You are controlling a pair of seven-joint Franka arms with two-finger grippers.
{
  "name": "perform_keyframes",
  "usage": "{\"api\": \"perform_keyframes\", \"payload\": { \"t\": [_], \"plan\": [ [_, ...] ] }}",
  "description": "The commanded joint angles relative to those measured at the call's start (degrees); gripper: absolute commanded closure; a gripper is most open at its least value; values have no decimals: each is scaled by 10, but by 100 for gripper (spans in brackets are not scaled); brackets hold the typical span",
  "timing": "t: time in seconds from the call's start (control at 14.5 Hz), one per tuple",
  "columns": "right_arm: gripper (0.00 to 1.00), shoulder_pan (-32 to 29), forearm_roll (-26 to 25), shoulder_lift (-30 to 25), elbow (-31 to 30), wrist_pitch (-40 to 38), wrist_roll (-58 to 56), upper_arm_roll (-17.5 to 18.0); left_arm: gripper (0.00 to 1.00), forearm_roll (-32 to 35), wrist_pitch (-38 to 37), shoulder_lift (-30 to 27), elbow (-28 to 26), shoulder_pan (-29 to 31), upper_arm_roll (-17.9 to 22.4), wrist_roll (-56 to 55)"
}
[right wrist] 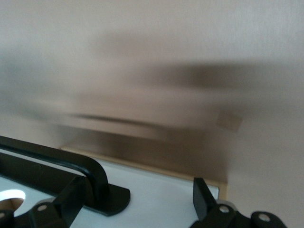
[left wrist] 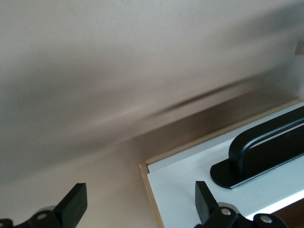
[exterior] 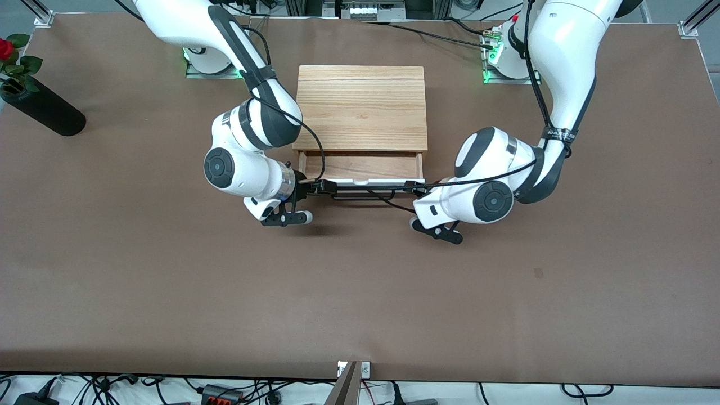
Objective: Close drawer with both arms simultaneously
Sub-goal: 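Lower both grippers onto the white drawer front beside the handle, then push the drawer front into the cabinet with both grippers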
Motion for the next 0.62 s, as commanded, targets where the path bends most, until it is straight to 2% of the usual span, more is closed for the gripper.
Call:
{"api": "perform_keyframes", "payload": {
  "t": [0.0, 0.34, 0.55],
  "plan": [
    [0, -7, 10, -14, -9, -40, -19, 1, 0, -11, -16, -17, -20, -4, -6, 1],
    [0, -5, 10, -13, -9, -88, -19, 1, 0, -11, -46, -22, -42, 2, -38, 2],
    [0, -7, 10, -10, -9, -123, -19, 1, 0, -11, -67, -22, -47, 4, -43, 3]
  ]
}}
